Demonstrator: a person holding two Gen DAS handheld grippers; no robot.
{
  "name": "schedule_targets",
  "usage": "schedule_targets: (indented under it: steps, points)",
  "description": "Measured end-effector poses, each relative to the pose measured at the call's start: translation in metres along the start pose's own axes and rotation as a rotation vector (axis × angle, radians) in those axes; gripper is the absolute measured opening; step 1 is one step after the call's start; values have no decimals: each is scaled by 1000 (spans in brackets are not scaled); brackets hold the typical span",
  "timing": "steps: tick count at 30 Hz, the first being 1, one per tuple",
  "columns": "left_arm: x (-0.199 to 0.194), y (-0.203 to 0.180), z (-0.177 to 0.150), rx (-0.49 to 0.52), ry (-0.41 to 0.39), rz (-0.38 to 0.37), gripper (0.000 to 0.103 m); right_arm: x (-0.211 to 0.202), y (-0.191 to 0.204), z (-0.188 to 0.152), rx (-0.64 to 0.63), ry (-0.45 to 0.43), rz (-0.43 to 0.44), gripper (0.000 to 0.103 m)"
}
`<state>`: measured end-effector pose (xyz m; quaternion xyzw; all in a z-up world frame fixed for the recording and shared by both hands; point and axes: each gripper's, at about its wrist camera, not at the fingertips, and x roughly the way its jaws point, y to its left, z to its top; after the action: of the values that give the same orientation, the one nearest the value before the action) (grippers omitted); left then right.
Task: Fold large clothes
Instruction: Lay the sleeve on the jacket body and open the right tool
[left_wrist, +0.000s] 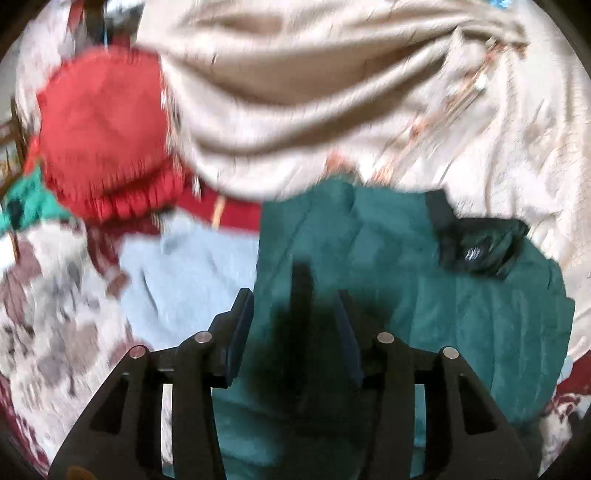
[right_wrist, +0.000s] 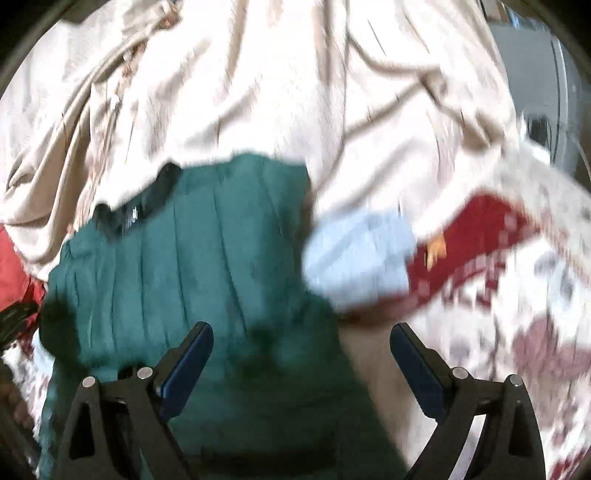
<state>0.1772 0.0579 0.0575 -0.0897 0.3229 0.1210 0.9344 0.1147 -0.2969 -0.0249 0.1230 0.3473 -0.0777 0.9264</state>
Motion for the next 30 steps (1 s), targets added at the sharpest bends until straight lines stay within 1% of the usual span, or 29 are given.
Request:
schedule_targets:
  steps: [1, 2, 4, 5, 6, 7, 8, 9, 10, 12, 13, 14, 15, 16, 17, 18, 19, 22, 24, 26, 27, 28, 30]
  points:
    - [-1, -11, 1, 35, -3, -41, 44, 4, 5, 6, -19, -8, 10, 68]
    - [2, -20, -1, 66, 14, -84, 44, 10, 17, 15, -52, -13, 30, 55]
    - [16, -38, -8, 123, 84, -166, 45, 26, 34, 28, -97, -28, 70, 55]
    - [25, -42, -13, 141, 111, -165, 45, 38, 41, 32, -125, -33, 103, 55]
    - [38, -48, -19, 171, 151, -130, 45, 53, 45, 34, -147, -10, 105, 55]
    - [52, -50, -24, 195, 186, -87, 45, 79, 47, 33, -159, 66, 93, 55]
    - [64, -50, -30, 209, 222, -67, 45, 103, 46, 29, -154, 137, 103, 58]
    - [69, -48, -34, 208, 231, -62, 45, 117, 43, 26, -137, 149, 131, 59]
    - [71, -48, -34, 215, 224, -59, 45, 119, 42, 28, -124, 137, 141, 61]
    - [68, -46, -32, 221, 216, -54, 45, 119, 44, 32, -128, 147, 145, 61]
    - [67, -45, -32, 209, 218, -57, 45, 116, 46, 36, -141, 155, 142, 60]
    - [68, -43, -32, 198, 223, -57, 45, 113, 45, 40, -136, 149, 144, 56]
    - [66, -41, -32, 190, 221, -57, 45, 107, 44, 45, -126, 132, 153, 56]
    - [63, -39, -32, 182, 210, -57, 45, 100, 44, 53, -111, 96, 164, 56]
    - [63, -38, -32, 176, 205, -57, 48, 95, 44, 65, -92, 49, 170, 56]
    - [65, -38, -33, 170, 206, -58, 50, 95, 45, 74, -82, 16, 158, 56]
    - [66, -37, -33, 160, 209, -60, 53, 98, 47, 78, -83, 14, 148, 56]
    - [67, -39, -36, 150, 219, -72, 57, 140, 59, 82, -135, 102, 127, 57]
    - [70, -37, -35, 150, 239, -99, 57, 160, 63, 79, -164, 157, 116, 58]
    - [73, -36, -35, 157, 250, -100, 59, 162, 64, 82, -145, 179, 110, 58]
    - [74, -37, -35, 167, 257, -97, 59, 160, 68, 85, -157, 207, 93, 58]
    - [75, -36, -35, 173, 260, -95, 59, 156, 70, 89, -171, 210, 83, 58]
    - [69, -35, -32, 173, 253, -74, 59, 130, 71, 97, -182, 156, 64, 58]
